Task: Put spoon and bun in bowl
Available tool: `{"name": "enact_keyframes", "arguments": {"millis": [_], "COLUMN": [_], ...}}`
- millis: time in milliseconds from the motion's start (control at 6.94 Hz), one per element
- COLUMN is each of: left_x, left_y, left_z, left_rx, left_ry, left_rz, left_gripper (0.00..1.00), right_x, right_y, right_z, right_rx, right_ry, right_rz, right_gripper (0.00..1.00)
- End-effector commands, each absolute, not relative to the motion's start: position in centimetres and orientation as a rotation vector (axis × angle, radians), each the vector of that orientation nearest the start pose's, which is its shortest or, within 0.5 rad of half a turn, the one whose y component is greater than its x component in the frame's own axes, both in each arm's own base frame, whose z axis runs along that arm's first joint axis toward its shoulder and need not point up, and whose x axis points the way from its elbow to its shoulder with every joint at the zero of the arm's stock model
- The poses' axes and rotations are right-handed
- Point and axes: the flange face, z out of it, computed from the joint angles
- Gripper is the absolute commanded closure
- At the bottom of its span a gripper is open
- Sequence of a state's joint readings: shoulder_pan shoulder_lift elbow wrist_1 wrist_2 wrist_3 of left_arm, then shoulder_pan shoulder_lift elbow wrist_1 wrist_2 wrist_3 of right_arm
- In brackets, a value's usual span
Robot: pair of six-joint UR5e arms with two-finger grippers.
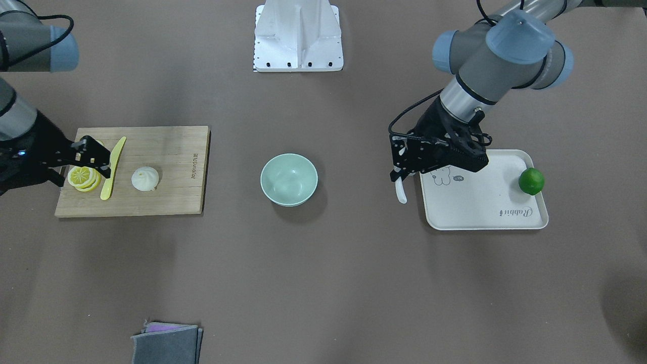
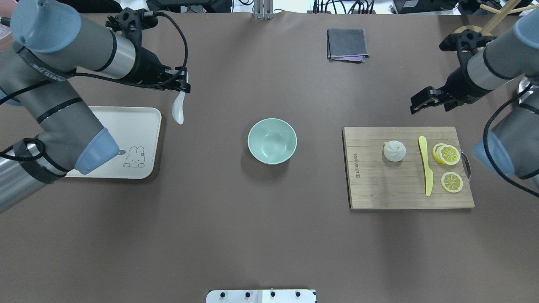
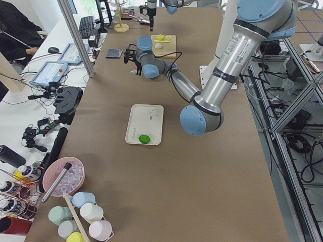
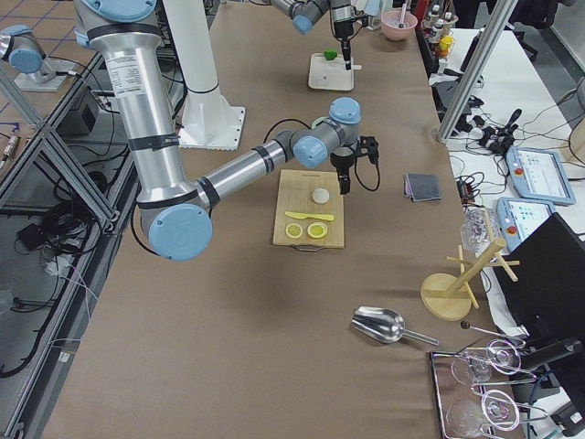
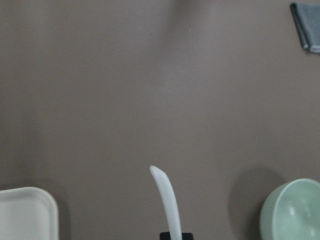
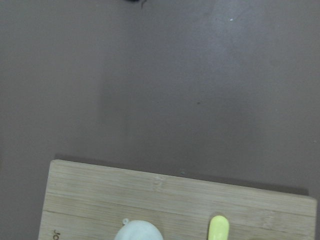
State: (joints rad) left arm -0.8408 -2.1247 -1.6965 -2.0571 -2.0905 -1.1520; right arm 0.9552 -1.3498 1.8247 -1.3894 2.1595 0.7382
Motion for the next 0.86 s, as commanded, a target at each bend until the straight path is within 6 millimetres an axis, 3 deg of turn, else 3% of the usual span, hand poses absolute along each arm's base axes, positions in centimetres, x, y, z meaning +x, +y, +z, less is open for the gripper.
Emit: {"name": "enact_keyframes", "arguments": {"millis": [0, 144, 288, 576, 720], "left_x": [41.2, 43.1, 44.7, 46.8, 48.3], "left_y": [-53.4, -54.2, -54.9, -55.5, -55.4], "left_z": [18.6, 17.6, 16.4, 14.7, 13.7], "left_rx": [0.331, 0.361, 0.358, 0.358, 0.398], "left_ry": [1.185, 1.172, 1.174, 1.174, 1.165], "left_rz": [-0.1, -0.118, -0.113, -0.119, -0.135], "left_gripper": [1.0, 1.0, 1.0, 1.0, 1.0], "right_x": [-33.0, -34.3, -34.8, -36.4, -36.9], "right_y": [-47.6, -47.6, -47.5, -46.9, -46.6], "right_z": [42.3, 44.0, 44.5, 44.9, 44.8], "right_rx": [0.144, 0.13, 0.135, 0.11, 0.098], "right_ry": [-0.762, -0.742, -0.747, -0.743, -0.744], "right_rz": [-0.116, -0.125, -0.134, -0.125, -0.114], "right_gripper": [0.0, 0.0, 0.02, 0.27, 0.46]}}
